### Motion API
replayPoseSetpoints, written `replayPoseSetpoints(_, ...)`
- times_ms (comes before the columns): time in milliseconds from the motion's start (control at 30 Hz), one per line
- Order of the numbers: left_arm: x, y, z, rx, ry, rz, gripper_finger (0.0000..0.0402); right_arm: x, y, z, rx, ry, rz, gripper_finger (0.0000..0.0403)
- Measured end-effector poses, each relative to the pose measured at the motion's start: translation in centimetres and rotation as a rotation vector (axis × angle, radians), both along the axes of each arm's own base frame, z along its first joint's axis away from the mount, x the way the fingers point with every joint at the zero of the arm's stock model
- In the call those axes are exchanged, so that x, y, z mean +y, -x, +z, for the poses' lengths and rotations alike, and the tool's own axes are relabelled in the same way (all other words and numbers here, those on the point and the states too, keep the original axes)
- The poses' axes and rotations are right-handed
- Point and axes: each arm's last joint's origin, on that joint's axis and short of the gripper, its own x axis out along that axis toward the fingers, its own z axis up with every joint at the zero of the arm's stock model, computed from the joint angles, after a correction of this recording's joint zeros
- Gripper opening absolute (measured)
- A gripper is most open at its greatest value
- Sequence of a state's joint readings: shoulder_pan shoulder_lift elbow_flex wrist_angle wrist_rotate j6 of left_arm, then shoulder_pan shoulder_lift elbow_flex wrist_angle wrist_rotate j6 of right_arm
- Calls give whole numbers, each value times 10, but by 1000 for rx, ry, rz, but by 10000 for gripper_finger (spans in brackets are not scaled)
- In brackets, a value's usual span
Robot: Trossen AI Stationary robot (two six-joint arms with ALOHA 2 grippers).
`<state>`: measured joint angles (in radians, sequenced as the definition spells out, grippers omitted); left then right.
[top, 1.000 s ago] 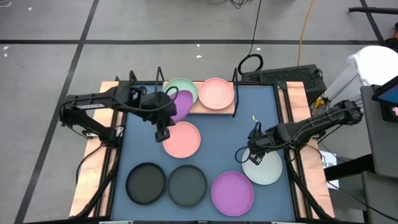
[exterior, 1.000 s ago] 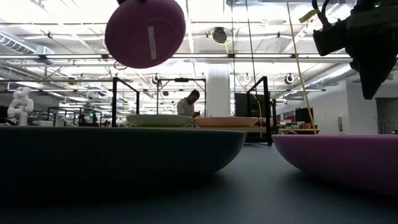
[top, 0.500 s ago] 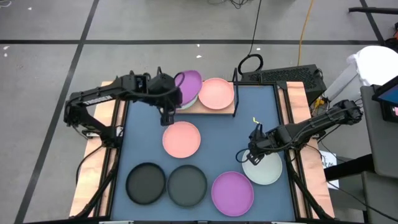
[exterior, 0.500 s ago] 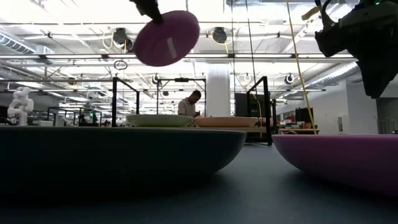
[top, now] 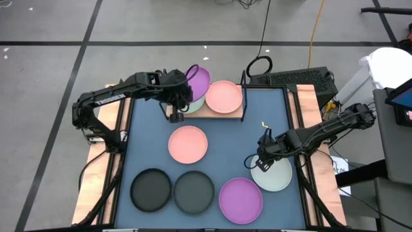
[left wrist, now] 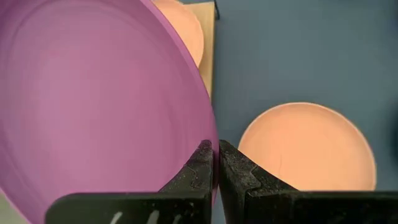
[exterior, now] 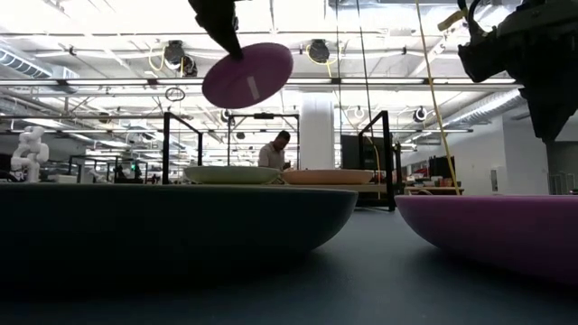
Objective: Place and stack plates onto a shelf
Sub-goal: Stack the left purple plate on top of the green plate
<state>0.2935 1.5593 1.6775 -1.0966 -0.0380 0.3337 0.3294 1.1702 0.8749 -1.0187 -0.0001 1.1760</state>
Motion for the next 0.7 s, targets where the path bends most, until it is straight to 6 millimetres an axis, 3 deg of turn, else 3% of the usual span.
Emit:
replayPoseSetpoints(333,26,-22,-37,123,43,55,9,0,-1,0,-20,19,114,137)
replayPoseSetpoints(700,47,-47,-85,272,48,135,9,1,-2,0,-23,14,106,137)
